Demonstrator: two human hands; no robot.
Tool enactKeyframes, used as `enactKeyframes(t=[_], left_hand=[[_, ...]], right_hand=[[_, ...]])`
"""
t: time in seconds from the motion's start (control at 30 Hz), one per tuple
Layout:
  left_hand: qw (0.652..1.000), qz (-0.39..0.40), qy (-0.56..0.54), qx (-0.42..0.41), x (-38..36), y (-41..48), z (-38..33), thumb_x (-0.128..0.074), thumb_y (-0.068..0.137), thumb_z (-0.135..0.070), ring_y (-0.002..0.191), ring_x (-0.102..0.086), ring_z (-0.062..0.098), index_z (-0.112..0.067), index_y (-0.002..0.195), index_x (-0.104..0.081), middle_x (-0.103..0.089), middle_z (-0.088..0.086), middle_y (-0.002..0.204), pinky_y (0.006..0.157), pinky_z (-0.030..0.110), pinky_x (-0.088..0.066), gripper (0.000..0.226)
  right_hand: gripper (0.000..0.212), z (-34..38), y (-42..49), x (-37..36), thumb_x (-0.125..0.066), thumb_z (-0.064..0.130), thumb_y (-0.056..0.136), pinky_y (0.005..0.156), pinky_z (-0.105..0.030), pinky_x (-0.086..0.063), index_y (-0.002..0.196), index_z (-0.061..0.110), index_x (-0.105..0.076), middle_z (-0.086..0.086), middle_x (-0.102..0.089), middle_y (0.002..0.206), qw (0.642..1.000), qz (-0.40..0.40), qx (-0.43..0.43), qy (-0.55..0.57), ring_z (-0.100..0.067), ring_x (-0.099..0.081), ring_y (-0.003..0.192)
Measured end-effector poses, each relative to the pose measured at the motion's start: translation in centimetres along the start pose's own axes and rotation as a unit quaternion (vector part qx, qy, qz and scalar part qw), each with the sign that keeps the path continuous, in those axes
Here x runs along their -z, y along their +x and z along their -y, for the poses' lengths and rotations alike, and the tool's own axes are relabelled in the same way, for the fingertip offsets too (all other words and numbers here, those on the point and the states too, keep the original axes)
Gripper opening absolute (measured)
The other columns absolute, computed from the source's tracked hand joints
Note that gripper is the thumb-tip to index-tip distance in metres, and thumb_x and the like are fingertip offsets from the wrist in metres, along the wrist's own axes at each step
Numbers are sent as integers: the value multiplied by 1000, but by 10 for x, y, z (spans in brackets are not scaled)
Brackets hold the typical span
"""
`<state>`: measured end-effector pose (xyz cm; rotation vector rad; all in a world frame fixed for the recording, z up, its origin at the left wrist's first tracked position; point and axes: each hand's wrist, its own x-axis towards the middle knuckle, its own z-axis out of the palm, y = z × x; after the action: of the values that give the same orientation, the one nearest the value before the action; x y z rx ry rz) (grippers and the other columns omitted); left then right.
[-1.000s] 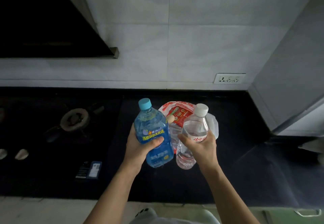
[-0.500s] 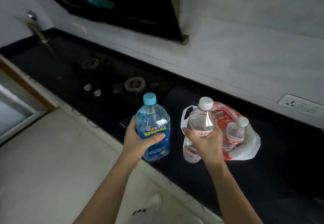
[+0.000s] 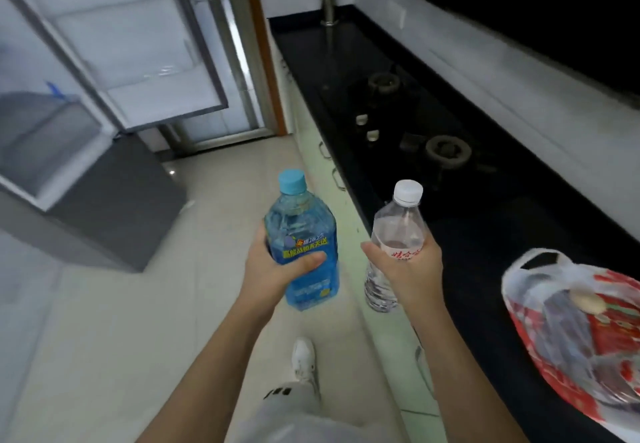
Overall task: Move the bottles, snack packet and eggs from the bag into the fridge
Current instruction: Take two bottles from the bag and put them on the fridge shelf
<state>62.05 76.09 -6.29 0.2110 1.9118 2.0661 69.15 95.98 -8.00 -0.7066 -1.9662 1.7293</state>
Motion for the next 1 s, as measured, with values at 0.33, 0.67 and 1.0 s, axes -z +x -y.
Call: enactKeyframes(t=[0.33,0.67,1.0], left_hand=[[987,-159,-20,-26,120,-18,-3,-89,61,-20,108,-68,37,-6,131,-52,-68,20,119,88,53,-58,80],[963,-265,-44,-32,253,22,-7,-89,60,-22,108,-68,36,-10,131,-52,-68,18,119,89,58,-57,81],[954,-292,-63,-35,385,98,-26,-90,60,-21,108,-68,40,-8,130,-52,-67,21,119,88,64,-55,80]], right_hand=[[63,11,1,-129,-88,39,57,82,-30,-55,113,21,-64,1,-72,101,989,150,1,-13,-15,-70,93],[53,55,31,-296,-92,20,65,79,-23,-54,108,28,-63,4,-71,101,969,241,36,-37,-12,-69,93],[66,83,63,-457,-91,28,67,88,-31,-54,124,25,-58,2,-67,112,955,283,59,-71,-18,-64,103]])
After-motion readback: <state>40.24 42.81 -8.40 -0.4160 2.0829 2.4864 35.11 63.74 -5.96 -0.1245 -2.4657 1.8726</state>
